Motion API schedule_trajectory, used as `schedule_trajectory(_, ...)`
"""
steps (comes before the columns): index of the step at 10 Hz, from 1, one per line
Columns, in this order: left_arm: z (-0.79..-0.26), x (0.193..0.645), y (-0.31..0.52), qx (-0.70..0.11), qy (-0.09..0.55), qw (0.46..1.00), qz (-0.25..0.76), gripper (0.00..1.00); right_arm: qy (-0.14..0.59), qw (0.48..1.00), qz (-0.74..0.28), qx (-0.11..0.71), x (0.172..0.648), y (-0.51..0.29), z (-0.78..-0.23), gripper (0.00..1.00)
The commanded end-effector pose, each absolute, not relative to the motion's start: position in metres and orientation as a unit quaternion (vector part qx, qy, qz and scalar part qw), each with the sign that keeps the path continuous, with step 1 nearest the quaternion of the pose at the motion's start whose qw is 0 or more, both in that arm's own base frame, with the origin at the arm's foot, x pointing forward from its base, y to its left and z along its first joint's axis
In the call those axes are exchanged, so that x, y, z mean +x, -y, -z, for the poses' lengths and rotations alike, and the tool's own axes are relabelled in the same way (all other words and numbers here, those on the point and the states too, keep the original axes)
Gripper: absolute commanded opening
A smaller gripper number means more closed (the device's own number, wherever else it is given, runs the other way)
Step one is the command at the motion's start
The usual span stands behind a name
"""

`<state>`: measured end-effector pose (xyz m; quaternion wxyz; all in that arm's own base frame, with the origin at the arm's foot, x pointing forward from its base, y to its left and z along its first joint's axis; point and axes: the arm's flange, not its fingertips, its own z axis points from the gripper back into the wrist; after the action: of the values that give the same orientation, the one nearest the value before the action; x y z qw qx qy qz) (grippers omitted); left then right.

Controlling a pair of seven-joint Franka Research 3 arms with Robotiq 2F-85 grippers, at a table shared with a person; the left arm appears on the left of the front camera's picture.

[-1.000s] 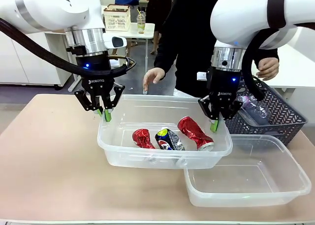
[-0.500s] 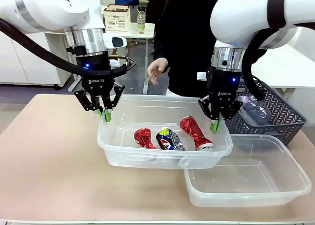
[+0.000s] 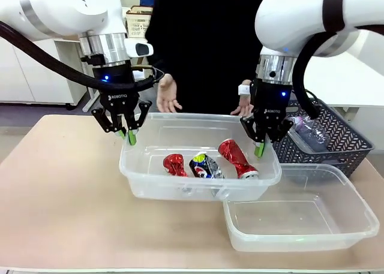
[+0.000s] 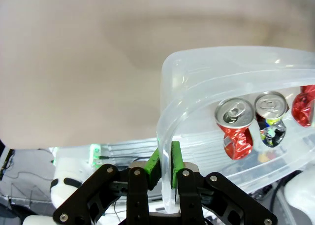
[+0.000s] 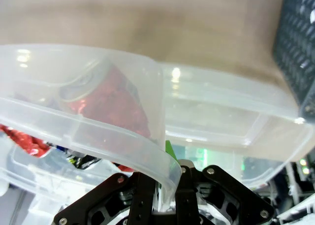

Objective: Sort the waste into each basket.
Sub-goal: Offer the picked Organizing box to the human.

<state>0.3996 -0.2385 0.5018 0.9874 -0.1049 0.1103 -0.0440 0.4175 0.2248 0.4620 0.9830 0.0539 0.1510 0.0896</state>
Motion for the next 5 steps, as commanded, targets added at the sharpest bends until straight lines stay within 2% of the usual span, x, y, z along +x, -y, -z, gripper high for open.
schedule_trajectory(1,-0.53,0.443,0.263,-0.156,-0.081,0.983,0.053,0.08,-0.152,0.978,-0.128,0.071,0.481,-0.242,-0.495,0.05)
schedule_trajectory(3,-0.53,0.482,0.267,-0.154,-0.091,0.982,0.066,0.08,-0.173,0.976,-0.12,0.052,0.525,-0.25,-0.498,0.05)
schedule_trajectory(5,-0.51,0.514,0.27,-0.158,-0.113,0.978,0.072,0.08,-0.193,0.968,-0.139,0.076,0.558,-0.253,-0.478,0.05)
